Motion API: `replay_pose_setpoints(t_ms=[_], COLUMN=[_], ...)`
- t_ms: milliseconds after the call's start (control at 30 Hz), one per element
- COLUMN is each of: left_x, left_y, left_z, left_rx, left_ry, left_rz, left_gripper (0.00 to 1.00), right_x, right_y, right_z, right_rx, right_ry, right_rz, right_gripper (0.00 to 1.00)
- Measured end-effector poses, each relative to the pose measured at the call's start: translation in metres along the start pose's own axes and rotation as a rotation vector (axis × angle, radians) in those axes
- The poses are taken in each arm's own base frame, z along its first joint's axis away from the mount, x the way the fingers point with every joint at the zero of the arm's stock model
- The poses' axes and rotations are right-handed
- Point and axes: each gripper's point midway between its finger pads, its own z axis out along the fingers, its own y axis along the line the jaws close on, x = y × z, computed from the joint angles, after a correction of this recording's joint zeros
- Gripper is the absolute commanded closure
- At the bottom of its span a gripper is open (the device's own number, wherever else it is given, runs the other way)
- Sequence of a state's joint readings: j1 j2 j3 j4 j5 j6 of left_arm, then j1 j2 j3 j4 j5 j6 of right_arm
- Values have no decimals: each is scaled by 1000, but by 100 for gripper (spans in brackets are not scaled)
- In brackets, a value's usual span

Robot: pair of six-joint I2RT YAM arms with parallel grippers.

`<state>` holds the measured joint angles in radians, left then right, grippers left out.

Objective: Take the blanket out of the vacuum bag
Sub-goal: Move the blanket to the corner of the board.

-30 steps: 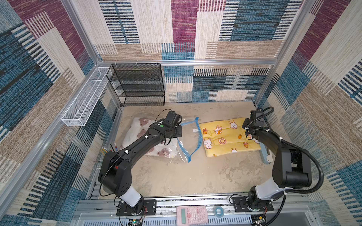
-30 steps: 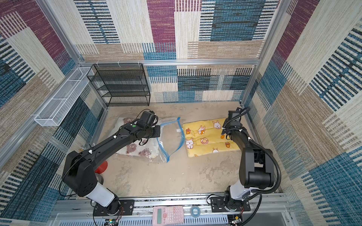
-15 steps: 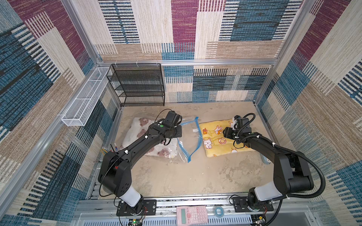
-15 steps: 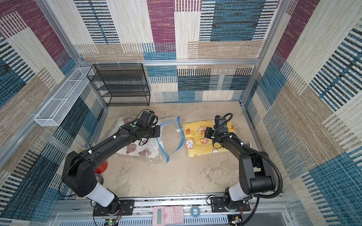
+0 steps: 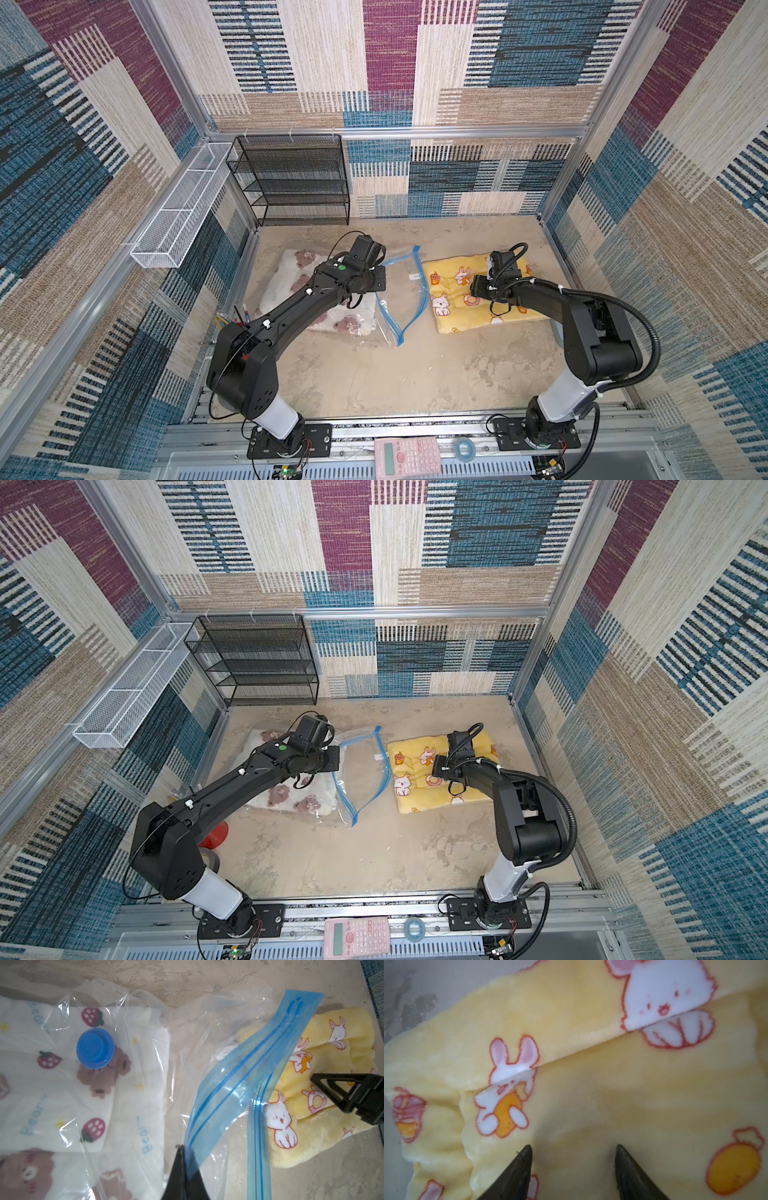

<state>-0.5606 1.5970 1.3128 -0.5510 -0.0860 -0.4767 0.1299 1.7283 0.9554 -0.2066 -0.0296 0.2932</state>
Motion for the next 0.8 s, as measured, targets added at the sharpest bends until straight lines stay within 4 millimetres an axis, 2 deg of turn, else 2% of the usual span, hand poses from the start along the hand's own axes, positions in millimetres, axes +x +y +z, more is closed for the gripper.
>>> replay_pose_setpoints(t_ms=[300, 567, 800], left_x=[1, 0, 0], left_y=[-2, -1, 0], left_z=[0, 0, 0], left_rx=[10, 10, 9], left_ry=[5, 5, 5], left_rz=[0, -3, -5], left_gripper=[100, 100, 100], right_x=[-41, -94, -144], right_y=[6, 17, 13], right_z=[29, 64, 94], right_rx=[29, 34, 57], right_ry=[-33, -75, -113], right_rz=[-4, -3, 3], right_gripper=[35, 36, 35])
